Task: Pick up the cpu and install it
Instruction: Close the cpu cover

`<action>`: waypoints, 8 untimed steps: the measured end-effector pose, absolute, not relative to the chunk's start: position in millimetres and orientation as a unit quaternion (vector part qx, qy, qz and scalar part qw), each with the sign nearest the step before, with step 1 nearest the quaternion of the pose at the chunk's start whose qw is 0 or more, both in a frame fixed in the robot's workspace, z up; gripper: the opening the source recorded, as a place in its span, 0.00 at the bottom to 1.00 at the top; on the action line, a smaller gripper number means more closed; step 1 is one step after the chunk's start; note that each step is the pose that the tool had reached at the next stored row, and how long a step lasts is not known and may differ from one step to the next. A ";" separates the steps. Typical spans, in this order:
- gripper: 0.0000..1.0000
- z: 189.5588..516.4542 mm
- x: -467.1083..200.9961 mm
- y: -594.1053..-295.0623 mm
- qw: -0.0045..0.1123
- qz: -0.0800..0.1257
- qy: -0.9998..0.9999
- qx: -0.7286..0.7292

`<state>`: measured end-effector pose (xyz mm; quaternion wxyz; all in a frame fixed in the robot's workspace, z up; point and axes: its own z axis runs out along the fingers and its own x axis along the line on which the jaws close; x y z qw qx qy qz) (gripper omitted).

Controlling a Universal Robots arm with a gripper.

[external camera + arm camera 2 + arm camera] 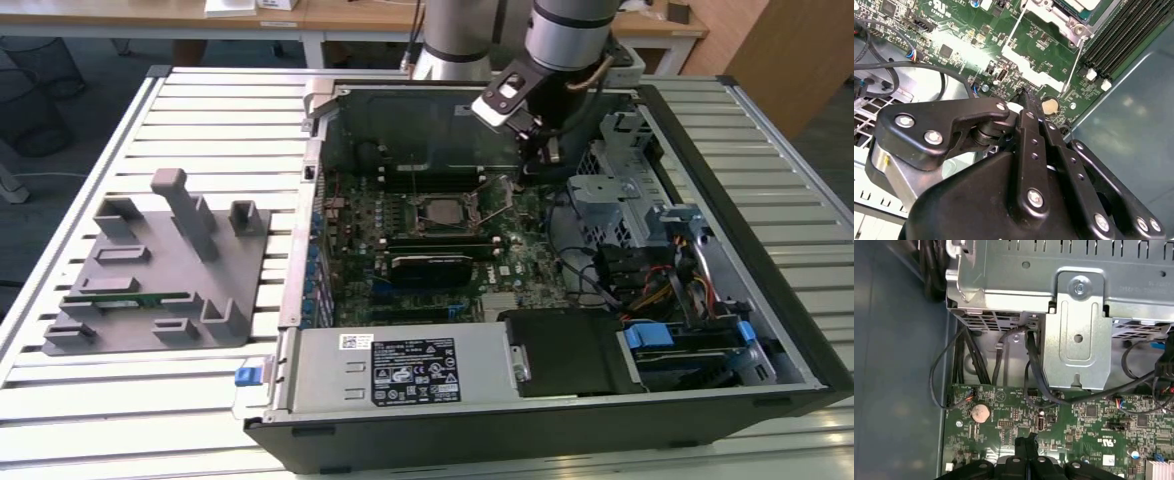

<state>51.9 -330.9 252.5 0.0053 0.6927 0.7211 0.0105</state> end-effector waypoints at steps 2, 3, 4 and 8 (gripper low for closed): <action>0.11 249.9 52.5 -330.9 0.005 0.010 0.721 0.693; 0.11 248.6 52.7 -330.9 0.005 0.010 0.721 0.693; 0.11 247.1 52.7 -330.9 0.005 0.010 0.721 0.693; 0.11 241.3 52.7 -330.8 0.004 0.010 0.721 0.693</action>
